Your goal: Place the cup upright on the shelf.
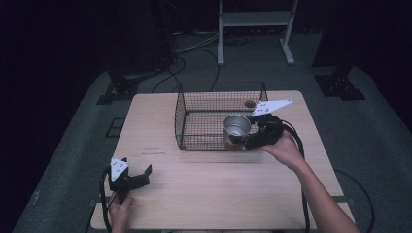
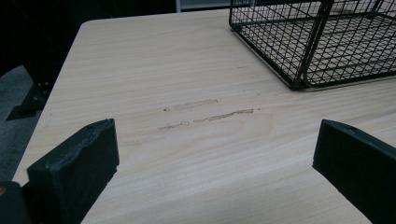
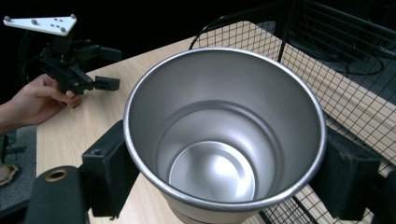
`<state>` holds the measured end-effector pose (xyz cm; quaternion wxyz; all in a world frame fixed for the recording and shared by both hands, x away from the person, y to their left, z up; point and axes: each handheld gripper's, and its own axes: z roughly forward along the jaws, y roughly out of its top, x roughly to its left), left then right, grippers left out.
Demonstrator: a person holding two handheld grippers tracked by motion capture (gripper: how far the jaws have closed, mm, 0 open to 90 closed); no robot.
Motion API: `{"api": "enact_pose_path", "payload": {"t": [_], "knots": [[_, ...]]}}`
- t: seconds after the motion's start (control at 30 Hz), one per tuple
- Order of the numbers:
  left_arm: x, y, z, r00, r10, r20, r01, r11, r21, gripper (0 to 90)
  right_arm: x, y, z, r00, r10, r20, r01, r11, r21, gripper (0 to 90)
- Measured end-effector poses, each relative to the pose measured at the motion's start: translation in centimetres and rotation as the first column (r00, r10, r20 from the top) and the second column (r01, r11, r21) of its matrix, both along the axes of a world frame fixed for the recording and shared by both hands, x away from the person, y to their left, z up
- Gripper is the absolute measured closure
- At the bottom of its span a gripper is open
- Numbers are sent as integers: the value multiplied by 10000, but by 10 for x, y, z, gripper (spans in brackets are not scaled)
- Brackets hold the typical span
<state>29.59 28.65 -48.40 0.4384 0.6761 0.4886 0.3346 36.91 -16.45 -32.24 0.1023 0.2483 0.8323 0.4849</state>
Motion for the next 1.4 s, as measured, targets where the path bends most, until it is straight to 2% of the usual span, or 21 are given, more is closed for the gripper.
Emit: {"api": "enact_pose_path", "payload": {"t": [0.6, 0.93, 1.3, 1.4], "knots": [[0, 0, 0, 10000, -31, 17, 30, 10000, 41, 0, 23, 14, 15, 9998, 188, -4, -188, 9998, 54, 180], [0, -1, 0, 10000, -53, 14, 53, 10000, 62, 0, 44, 27, 21, 9998, 167, -88, -167, 9999, 14, 180], [0, -1, 0, 10000, -66, -41, 66, 9999, 81, 0, 72, 37, 22, 9996, -123, -235, 119, 9998, -150, 180], [1, -1, 0, 10000, -67, -64, 68, 9999, 106, 0, 83, 38, 20, 9993, -300, -239, 290, 9988, -391, 180]]}}
